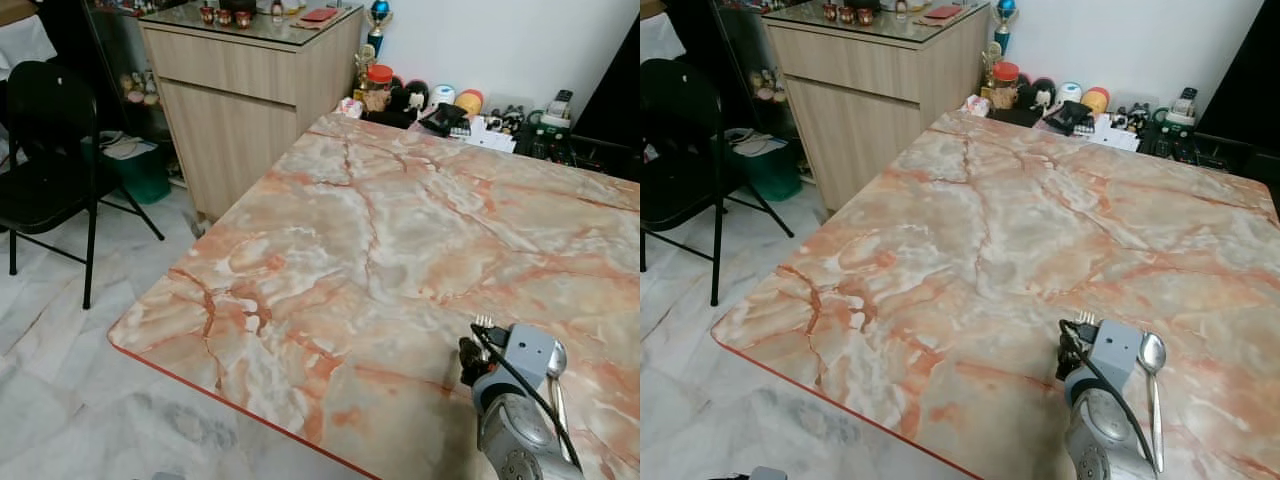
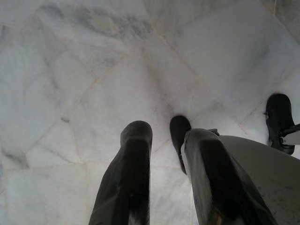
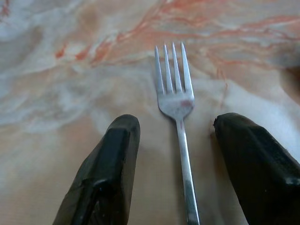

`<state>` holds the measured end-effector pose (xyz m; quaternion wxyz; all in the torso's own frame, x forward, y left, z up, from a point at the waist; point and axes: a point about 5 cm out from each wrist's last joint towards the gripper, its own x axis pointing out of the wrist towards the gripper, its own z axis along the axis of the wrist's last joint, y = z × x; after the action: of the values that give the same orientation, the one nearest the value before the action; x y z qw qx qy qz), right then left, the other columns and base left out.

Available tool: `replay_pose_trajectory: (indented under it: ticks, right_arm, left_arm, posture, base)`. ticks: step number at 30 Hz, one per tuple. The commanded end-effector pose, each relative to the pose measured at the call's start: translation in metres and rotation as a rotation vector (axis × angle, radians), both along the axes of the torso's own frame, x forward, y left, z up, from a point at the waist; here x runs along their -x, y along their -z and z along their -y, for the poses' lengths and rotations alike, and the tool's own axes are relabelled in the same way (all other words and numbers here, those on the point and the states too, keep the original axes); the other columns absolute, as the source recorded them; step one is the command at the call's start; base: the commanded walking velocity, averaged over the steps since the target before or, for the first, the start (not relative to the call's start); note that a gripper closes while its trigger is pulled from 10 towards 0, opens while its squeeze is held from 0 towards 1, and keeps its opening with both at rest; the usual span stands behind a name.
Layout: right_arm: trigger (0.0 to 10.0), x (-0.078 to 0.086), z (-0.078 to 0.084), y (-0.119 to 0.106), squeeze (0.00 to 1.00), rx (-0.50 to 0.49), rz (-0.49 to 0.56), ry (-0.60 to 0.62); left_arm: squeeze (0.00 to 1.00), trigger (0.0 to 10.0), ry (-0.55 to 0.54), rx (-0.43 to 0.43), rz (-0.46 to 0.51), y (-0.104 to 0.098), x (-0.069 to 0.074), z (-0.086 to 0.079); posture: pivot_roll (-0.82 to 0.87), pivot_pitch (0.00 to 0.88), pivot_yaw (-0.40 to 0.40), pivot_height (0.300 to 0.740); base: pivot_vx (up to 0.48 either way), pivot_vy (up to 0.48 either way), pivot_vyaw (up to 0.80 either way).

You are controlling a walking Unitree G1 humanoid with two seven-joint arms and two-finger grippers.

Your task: Setting the table

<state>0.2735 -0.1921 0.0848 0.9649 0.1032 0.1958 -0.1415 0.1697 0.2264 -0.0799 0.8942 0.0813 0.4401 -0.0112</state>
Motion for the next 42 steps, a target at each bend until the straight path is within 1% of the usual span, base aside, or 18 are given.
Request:
replay_pose_trajectory:
  ticks: [1, 6, 19, 20, 21, 22, 23, 24, 42]
  right_arm:
    - [10.0, 0.004, 0.002, 0.008, 0.00, 0.001, -0.044, 0.004]
    - [10.0, 0.004, 0.000, 0.013, 0.00, -0.018, -0.060, -0.012]
    - [10.0, 0.007, -0.001, 0.029, 0.00, -0.021, -0.120, -0.061]
    - [8.9, 0.007, -0.002, 0.030, 0.00, -0.022, -0.124, -0.064]
    - [3.1, 0.008, -0.002, 0.032, 0.00, -0.022, -0.131, -0.071]
    - [1.0, 0.009, -0.002, 0.034, 0.00, -0.022, -0.134, -0.076]
    - [1.0, 0.009, -0.002, 0.034, 0.00, -0.022, -0.134, -0.076]
    - [0.0, 0.009, -0.002, 0.035, 0.00, -0.023, -0.139, -0.079]
    - [0.0, 0.008, -0.005, 0.037, 0.00, -0.017, -0.136, -0.106]
  left_arm:
    - [0.00, 10.0, 0.017, -0.007, -0.037, 0.004, 0.009, 0.000]
    - [0.00, 10.0, 0.018, -0.005, -0.037, 0.005, 0.009, 0.001]
    - [0.00, 10.0, 0.021, 0.002, -0.042, 0.005, 0.010, 0.002]
    - [0.00, 10.0, 0.022, 0.003, -0.043, 0.005, 0.010, 0.002]
    - [0.00, 10.0, 0.022, 0.005, -0.045, 0.005, 0.010, 0.003]
    - [0.00, 10.0, 0.023, 0.006, -0.046, 0.005, 0.010, 0.003]
    - [0.00, 10.0, 0.023, 0.006, -0.046, 0.005, 0.010, 0.003]
    - [0.00, 10.0, 0.025, 0.007, -0.047, 0.005, 0.010, 0.003]
    - [0.00, 10.0, 0.030, 0.017, -0.056, 0.006, 0.011, 0.004]
  posture:
    - [0.00, 0.118, -0.034, 0.740]
    - [0.00, 0.117, -0.033, 0.740]
    - [0.00, 0.116, -0.031, 0.740]
    - [0.00, 0.116, -0.031, 0.740]
    - [0.00, 0.116, -0.031, 0.740]
    - [0.00, 0.116, -0.031, 0.740]
    - [0.00, 0.116, -0.031, 0.740]
    - [0.00, 0.116, -0.031, 0.740]
    - [0.00, 0.114, -0.030, 0.740]
  base:
    - [0.000, 0.000, 0.00]
    - [0.000, 0.000, 0.00]
    - [0.000, 0.000, 0.00]
    - [0.000, 0.000, 0.00]
    - [0.000, 0.000, 0.00]
    - [0.000, 0.000, 0.00]
    - [0.000, 0.000, 0.00]
    - [0.000, 0.000, 0.00]
    - [0.000, 0.000, 0.00]
